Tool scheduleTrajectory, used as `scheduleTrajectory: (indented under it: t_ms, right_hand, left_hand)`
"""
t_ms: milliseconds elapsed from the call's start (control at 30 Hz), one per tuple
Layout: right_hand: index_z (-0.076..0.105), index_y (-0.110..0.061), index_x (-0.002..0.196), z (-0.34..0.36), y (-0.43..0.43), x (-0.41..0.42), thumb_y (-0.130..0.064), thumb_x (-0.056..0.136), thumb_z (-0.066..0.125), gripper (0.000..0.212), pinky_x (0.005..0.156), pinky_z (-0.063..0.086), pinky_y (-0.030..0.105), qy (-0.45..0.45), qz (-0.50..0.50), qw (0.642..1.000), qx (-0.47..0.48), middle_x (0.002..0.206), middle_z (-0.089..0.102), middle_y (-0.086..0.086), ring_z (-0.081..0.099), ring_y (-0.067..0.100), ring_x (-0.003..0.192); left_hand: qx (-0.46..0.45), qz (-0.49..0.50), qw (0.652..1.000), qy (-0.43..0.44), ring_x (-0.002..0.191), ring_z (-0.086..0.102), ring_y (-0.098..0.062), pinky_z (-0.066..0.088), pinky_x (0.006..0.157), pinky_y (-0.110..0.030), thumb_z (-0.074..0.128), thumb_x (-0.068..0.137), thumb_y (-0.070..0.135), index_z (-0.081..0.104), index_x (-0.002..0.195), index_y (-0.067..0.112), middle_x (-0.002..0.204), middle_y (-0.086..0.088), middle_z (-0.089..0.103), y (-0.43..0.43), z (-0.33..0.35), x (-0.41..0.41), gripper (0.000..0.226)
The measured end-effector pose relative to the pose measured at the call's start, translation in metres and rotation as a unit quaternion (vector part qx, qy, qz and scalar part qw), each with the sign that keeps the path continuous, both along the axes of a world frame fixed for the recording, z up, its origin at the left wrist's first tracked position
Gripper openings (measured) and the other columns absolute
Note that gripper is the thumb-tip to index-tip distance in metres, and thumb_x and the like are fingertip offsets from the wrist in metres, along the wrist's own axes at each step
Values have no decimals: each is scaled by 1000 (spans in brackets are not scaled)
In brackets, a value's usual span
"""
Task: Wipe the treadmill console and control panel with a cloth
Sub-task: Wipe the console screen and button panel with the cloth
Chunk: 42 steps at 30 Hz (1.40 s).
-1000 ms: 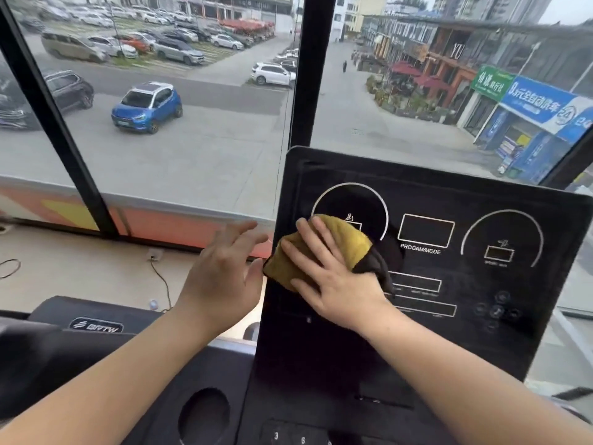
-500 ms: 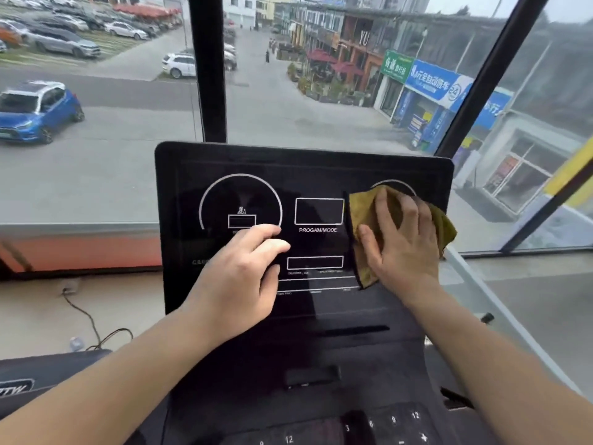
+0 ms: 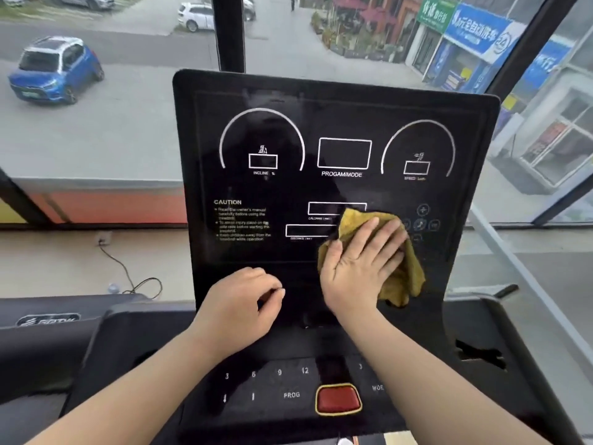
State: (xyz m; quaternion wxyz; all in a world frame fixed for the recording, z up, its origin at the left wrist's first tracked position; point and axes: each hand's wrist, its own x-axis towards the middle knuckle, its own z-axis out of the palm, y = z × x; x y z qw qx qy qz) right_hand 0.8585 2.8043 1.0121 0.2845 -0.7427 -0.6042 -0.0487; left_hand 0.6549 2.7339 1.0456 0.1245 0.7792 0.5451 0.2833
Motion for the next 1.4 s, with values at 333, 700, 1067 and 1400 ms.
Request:
scheduleTrajectory:
  t_ms: [333,700,1067,1400]
  right_hand:
    - [3,-14,165,-4,-32,-114,-62,102,34,85,123,-5,67,-144,263,953,-42,171,-12,17,-16,42,157]
    - [1,-30,165,-42,-127,-148,-64,102,8,72,128,-1,45,-119,512,777,-347,170,-18,-16,-27,2,153]
    - [29,-42,160,-40,-154,19,-56,104,29,57,126,13,43,-42,491,793,-359,170,1,-26,-11,-3,156]
    - [16,-56,157,-39,-152,158,-63,103,26,56,127,-9,48,-13,50,940,-337,169,-9,-17,-22,22,157]
  left_hand:
    - [47,179,978,-96,70,63,-9,54,63,-34,67,92,25,75,90,19,78,13,68,-64,4,-96,11]
    - [-10,229,968,-102,72,66,-4,57,67,-28,72,92,24,77,91,23,81,15,72,-116,-28,-110,5]
    - [-86,45,991,-90,79,65,-6,57,74,-34,52,92,39,74,90,29,84,14,70,-85,-45,5,25]
    - [-96,-36,991,-82,74,61,-5,53,67,-30,57,91,36,74,86,27,78,13,66,-62,-41,85,19]
